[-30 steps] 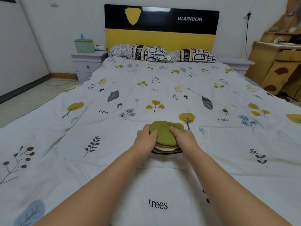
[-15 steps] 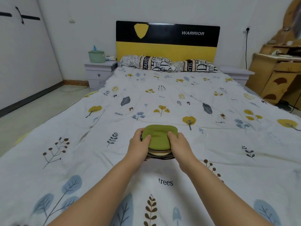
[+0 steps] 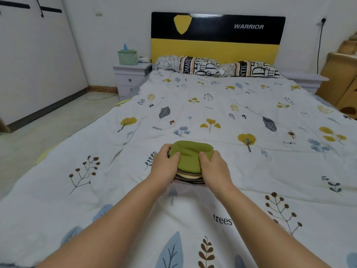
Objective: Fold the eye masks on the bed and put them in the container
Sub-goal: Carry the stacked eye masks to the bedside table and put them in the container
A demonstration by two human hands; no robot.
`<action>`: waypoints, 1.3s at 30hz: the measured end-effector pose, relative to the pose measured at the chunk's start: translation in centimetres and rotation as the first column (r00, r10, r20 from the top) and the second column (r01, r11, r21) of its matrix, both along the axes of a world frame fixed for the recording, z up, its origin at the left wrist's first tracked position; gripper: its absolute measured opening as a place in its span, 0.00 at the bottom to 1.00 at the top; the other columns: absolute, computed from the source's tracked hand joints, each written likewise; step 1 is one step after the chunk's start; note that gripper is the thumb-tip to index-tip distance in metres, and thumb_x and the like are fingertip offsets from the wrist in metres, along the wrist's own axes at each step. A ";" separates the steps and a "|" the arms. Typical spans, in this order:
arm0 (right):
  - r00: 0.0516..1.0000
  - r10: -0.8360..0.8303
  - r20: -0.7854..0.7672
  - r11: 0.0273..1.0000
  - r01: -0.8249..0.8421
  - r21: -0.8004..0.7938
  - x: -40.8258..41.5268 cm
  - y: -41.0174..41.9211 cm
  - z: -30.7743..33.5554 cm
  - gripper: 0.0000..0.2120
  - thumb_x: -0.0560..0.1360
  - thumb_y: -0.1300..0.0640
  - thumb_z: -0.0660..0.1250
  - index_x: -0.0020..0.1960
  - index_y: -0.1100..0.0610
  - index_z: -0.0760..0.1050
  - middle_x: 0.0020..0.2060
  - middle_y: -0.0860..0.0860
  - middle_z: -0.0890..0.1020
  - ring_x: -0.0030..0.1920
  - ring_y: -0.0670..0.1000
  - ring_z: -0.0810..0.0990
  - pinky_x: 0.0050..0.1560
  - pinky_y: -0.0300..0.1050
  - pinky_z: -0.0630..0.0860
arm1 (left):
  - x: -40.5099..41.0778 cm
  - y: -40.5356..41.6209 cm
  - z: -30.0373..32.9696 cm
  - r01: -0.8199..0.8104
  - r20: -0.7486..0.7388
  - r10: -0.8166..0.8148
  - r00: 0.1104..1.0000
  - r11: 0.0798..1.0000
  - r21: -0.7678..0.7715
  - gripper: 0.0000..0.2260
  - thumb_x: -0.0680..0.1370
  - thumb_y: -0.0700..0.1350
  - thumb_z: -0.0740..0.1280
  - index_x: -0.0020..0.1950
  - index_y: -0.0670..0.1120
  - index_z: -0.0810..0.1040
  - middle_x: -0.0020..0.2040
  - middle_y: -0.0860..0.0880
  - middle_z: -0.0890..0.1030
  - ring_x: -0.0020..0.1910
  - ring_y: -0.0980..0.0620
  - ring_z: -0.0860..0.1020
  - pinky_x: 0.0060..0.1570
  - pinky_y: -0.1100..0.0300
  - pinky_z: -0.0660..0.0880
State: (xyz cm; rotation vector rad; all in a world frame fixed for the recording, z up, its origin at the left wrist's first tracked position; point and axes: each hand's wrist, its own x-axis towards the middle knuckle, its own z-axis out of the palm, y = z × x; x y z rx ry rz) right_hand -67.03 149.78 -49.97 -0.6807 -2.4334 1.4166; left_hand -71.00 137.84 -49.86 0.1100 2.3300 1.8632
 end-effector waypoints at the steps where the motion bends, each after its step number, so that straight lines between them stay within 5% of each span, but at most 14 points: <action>1: 1.000 -0.001 0.004 1.000 0.001 0.014 -0.9 0.0 -0.5 0.16 0.79 0.49 0.54 0.56 0.61 0.69 0.47 0.53 0.75 0.48 0.55 0.75 0.50 0.49 0.72 | -1.0 0.1 -0.4 -0.003 0.002 0.003 1.000 1.000 -0.003 0.07 0.77 0.43 0.58 0.52 0.53 0.71 0.43 0.51 0.76 0.42 0.48 0.76 0.34 0.57 0.72; 8: 0.996 -0.025 0.085 0.998 0.021 0.054 -6.8 -0.3 -3.4 0.17 0.79 0.49 0.54 0.58 0.62 0.68 0.46 0.53 0.74 0.46 0.55 0.73 0.46 0.46 0.68 | -6.7 0.4 -3.4 -0.031 0.056 0.036 0.998 0.996 -0.084 0.13 0.77 0.43 0.58 0.60 0.48 0.72 0.56 0.43 0.77 0.53 0.44 0.77 0.57 0.48 0.75; 12: 0.992 -0.008 0.127 0.999 0.002 0.051 -8.5 -1.2 -2.1 0.16 0.79 0.50 0.54 0.57 0.62 0.67 0.45 0.53 0.73 0.45 0.55 0.72 0.46 0.46 0.68 | -8.3 -0.3 -2.2 -0.041 0.111 0.057 0.992 0.990 -0.136 0.14 0.76 0.44 0.58 0.62 0.50 0.71 0.60 0.42 0.75 0.56 0.43 0.76 0.61 0.47 0.72; 20: 0.984 0.039 0.175 0.999 -0.032 -0.040 -9.9 -2.8 8.1 0.10 0.79 0.50 0.54 0.51 0.57 0.63 0.42 0.51 0.74 0.41 0.53 0.73 0.42 0.45 0.68 | -9.3 -1.9 7.8 -0.057 0.178 0.077 0.981 0.992 -0.115 0.14 0.77 0.44 0.58 0.63 0.50 0.71 0.60 0.41 0.75 0.55 0.44 0.77 0.57 0.47 0.76; 25: 0.981 0.086 0.174 0.996 -0.079 -0.044 -10.1 -3.6 16.3 0.13 0.79 0.50 0.54 0.57 0.59 0.65 0.47 0.53 0.78 0.41 0.52 0.74 0.41 0.44 0.68 | -9.3 -3.2 15.8 -0.082 0.204 0.100 0.974 0.992 -0.093 0.13 0.78 0.44 0.58 0.61 0.50 0.72 0.58 0.42 0.76 0.54 0.45 0.78 0.56 0.47 0.76; 28: 0.978 0.102 0.181 0.994 -0.093 -0.058 -10.1 -4.0 20.8 0.16 0.79 0.50 0.54 0.61 0.60 0.65 0.46 0.52 0.77 0.42 0.52 0.75 0.42 0.44 0.68 | -9.1 -3.7 20.5 -0.098 0.212 0.113 0.971 0.992 -0.082 0.11 0.78 0.44 0.58 0.59 0.52 0.72 0.57 0.42 0.76 0.53 0.45 0.78 0.49 0.51 0.76; 33: 0.977 0.134 0.163 0.990 -0.126 -0.061 -10.4 -4.6 27.7 0.10 0.79 0.50 0.55 0.51 0.57 0.64 0.41 0.51 0.76 0.41 0.52 0.76 0.37 0.45 0.70 | -9.1 -4.5 27.5 -0.116 0.164 0.128 0.978 0.990 -0.078 0.10 0.78 0.42 0.58 0.58 0.50 0.73 0.47 0.47 0.78 0.42 0.48 0.77 0.32 0.59 0.70; 36: 0.978 0.160 0.131 0.987 -0.156 -0.041 -10.6 -5.0 31.4 0.09 0.79 0.50 0.55 0.51 0.56 0.63 0.36 0.46 0.73 0.37 0.48 0.74 0.31 0.41 0.67 | -9.1 -5.1 31.0 -0.130 0.139 0.140 0.980 0.988 -0.080 0.10 0.77 0.43 0.58 0.57 0.49 0.73 0.52 0.44 0.78 0.44 0.47 0.77 0.31 0.59 0.70; 39: 0.975 0.187 0.120 0.982 -0.186 -0.024 -10.4 -5.6 34.9 0.12 0.79 0.49 0.54 0.53 0.58 0.64 0.40 0.50 0.76 0.40 0.52 0.77 0.34 0.44 0.70 | -8.6 -5.8 34.2 -0.167 0.122 0.174 0.977 0.984 -0.065 0.07 0.77 0.44 0.58 0.51 0.54 0.73 0.52 0.42 0.77 0.41 0.46 0.76 0.27 0.61 0.68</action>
